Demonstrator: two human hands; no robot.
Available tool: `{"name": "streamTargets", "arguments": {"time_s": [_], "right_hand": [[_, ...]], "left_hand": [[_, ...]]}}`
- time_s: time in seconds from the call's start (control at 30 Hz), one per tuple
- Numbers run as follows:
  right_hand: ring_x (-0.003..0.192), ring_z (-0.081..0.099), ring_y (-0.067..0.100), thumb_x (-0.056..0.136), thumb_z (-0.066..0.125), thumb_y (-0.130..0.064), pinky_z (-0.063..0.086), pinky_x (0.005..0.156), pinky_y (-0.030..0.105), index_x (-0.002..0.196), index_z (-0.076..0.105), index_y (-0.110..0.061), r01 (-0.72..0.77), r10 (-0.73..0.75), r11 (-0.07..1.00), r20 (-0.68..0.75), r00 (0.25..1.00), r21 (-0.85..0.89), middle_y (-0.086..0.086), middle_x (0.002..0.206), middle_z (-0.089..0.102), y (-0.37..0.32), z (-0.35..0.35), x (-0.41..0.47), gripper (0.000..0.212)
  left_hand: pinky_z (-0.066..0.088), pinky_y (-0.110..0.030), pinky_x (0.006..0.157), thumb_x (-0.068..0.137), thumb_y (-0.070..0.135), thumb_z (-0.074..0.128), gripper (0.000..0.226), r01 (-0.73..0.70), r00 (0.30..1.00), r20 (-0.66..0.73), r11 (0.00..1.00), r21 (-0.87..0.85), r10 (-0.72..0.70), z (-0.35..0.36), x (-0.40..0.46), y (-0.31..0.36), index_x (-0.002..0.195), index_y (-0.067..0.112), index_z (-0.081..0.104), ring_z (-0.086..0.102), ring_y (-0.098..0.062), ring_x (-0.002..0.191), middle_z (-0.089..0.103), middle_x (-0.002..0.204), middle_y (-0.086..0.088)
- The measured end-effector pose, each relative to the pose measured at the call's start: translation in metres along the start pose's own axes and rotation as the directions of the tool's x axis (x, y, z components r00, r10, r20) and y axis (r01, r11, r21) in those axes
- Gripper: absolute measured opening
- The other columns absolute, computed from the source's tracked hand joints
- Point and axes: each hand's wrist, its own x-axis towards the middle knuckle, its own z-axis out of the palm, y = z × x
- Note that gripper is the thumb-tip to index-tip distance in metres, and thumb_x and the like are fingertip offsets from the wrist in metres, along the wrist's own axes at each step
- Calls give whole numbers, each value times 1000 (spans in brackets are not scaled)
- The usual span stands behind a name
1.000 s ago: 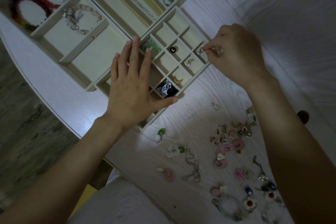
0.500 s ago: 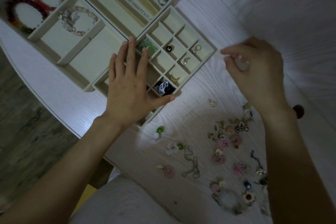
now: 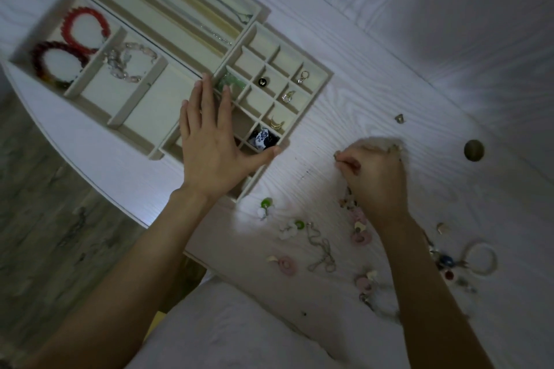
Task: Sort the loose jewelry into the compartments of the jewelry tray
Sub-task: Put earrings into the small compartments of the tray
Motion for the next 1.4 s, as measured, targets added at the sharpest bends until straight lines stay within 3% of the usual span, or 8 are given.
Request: {"name": "streamTargets", "arguments": {"time_s": [0.2, 0.3, 0.4, 0.53, 0.73, 0.9, 1.03, 1.4], "right_hand": [[68, 53, 25, 81, 55, -6, 35, 65, 26, 71, 57, -4, 280, -290, 946, -44, 956, -166, 9, 70, 57, -1, -3, 11, 10], [77, 49, 18, 84, 57, -1, 35, 67, 16, 83, 55, -3, 258, -256, 966, -51, 965, 24, 5, 80, 54, -14, -18, 30, 3], [71, 48, 10, 92, 54, -7, 35, 63, 9, 92, 58, -4, 217, -211, 968, -59, 976, 126, 1, 80, 56, -30, -32, 63, 5], [69, 52, 14, 96, 51, -13, 39, 61, 25, 95, 60, -6, 279, -279, 960, 8, 960, 0, 2, 79, 59, -38, -36, 105, 11], [74, 56, 17, 93, 57, -16, 45, 64, 31, 93, 64, -8, 324, -319, 944, 74, 945, -62, 4, 81, 64, -35, -26, 122, 10], [81, 53, 26, 90, 55, -9, 26, 64, 20, 90, 65, -5, 269, -295, 945, -126, 947, -186, 11, 85, 60, -28, -25, 124, 10], [90, 48, 25, 88, 57, -9, 30, 64, 21, 93, 69, -8, 333, -350, 926, -68, 934, -179, 11, 95, 56, -37, -21, 117, 13], [88, 50, 28, 88, 56, -21, 31, 69, 28, 80, 72, -7, 394, -404, 869, 29, 914, -300, 10, 93, 56, -35, -16, 121, 22]], "left_hand": [[8, -52, 117, 70, 93, 20, 120, -12, 1000, 9, 1000, 13, 12, -1, 0, 2, 147, 2, 29, 10, -37, 145, 13, 156, -24], [8, -53, 117, 71, 92, 18, 119, -14, 1000, 15, 1000, 15, 14, -2, 0, 1, 148, 1, 29, 10, -38, 145, 13, 156, -24], [7, -52, 117, 71, 92, 18, 119, -10, 1000, 23, 1000, 5, 10, -3, -1, 1, 148, 1, 28, 10, -38, 145, 13, 156, -24], [4, -49, 117, 73, 90, 22, 116, -16, 1000, -7, 1000, -3, 16, -1, 0, -1, 148, 1, 28, 10, -38, 144, 14, 155, -25], [5, -50, 117, 75, 86, 36, 112, -39, 998, -55, 999, -1, 39, 2, 1, -2, 147, 0, 29, 13, -40, 143, 17, 154, -27], [4, -50, 117, 76, 85, 34, 111, -40, 998, -38, 999, 4, 40, 2, 3, -3, 148, 1, 28, 12, -41, 143, 16, 154, -28], [1, -48, 117, 76, 85, 31, 110, -34, 999, -11, 999, 10, 34, 0, 4, -3, 149, 3, 27, 9, -40, 144, 14, 155, -27], [2, -50, 117, 77, 87, 25, 110, -16, 1000, 12, 1000, 15, 16, -1, 4, 0, 150, 4, 25, 7, -39, 145, 11, 155, -27]]}}
